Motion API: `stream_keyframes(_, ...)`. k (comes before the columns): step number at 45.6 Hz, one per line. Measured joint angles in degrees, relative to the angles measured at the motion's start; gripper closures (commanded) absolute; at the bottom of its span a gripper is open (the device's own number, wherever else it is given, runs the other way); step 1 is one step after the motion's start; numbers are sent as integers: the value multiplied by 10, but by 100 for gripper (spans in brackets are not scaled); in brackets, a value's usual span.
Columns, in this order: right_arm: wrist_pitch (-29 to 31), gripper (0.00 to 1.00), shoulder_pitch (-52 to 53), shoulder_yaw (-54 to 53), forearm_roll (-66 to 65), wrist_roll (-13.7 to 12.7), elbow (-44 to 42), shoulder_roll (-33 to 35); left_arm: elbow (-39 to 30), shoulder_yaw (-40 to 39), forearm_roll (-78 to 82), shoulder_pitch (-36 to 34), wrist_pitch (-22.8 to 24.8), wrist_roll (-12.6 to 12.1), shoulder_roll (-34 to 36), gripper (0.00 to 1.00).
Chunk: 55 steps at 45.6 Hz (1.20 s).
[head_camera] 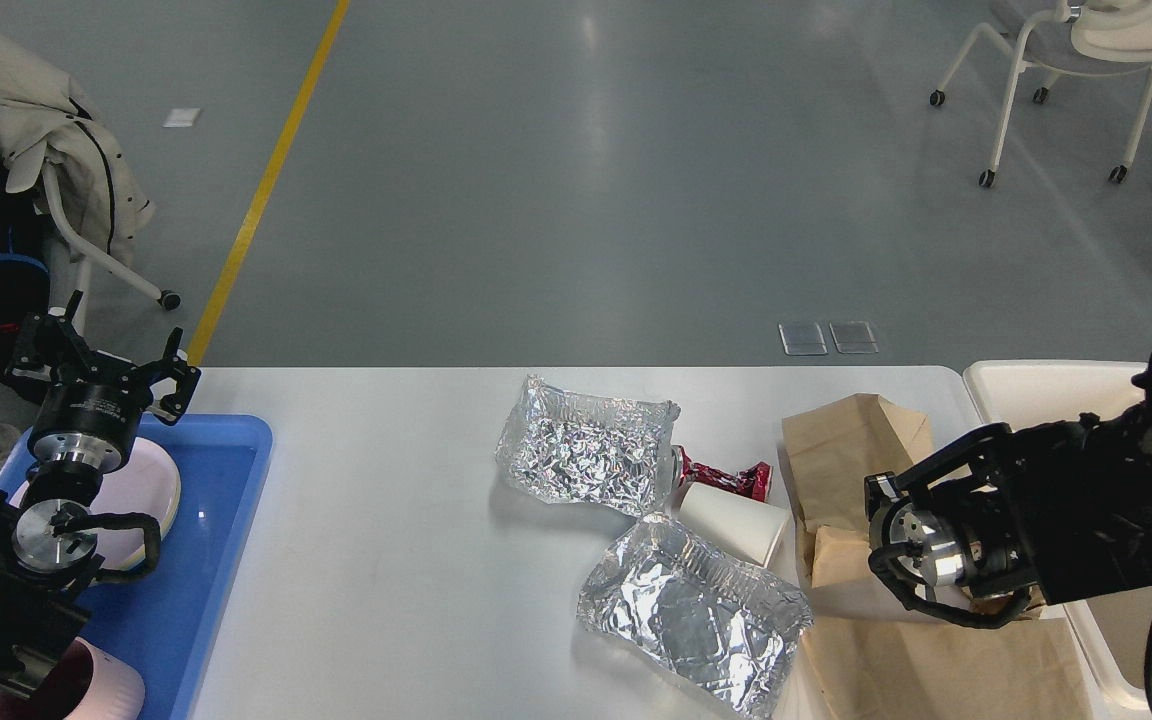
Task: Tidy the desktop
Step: 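Grasp the brown paper bag with the right gripper and lift it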
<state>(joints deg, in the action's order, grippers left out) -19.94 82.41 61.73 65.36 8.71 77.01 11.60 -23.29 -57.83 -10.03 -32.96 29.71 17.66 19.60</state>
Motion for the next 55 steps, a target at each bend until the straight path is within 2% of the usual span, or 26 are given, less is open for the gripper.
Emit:
stream_keyframes(15, 14, 100, 112, 14, -133, -3, 123, 52, 0, 0, 0, 0, 0, -1, 0, 2)
stream_keyframes(20, 40, 100, 168, 55, -182, -3, 147, 53, 0, 0, 0, 0, 0, -1, 0, 2)
stream_keyframes(23, 77, 100, 211, 91, -205, -3, 151, 51, 0, 0, 0, 0, 0, -1, 0, 2)
stream_keyframes(30, 206, 100, 329, 157, -282, -5, 152, 51, 0, 0, 0, 0, 0, 0, 0, 2)
stream_keyframes(37, 325, 100, 418, 189, -441, -5, 152, 28, 0, 0, 0, 0, 0, 0, 0, 2)
stream_keyframes(46, 394, 100, 489, 190, -571, -2, 151, -27, 0, 1, 0, 0, 0, 0, 0, 2)
stream_keyframes(55, 558, 100, 576, 133, -583, 1, 160, -28, 0, 1, 0, 0, 0, 0, 0, 2)
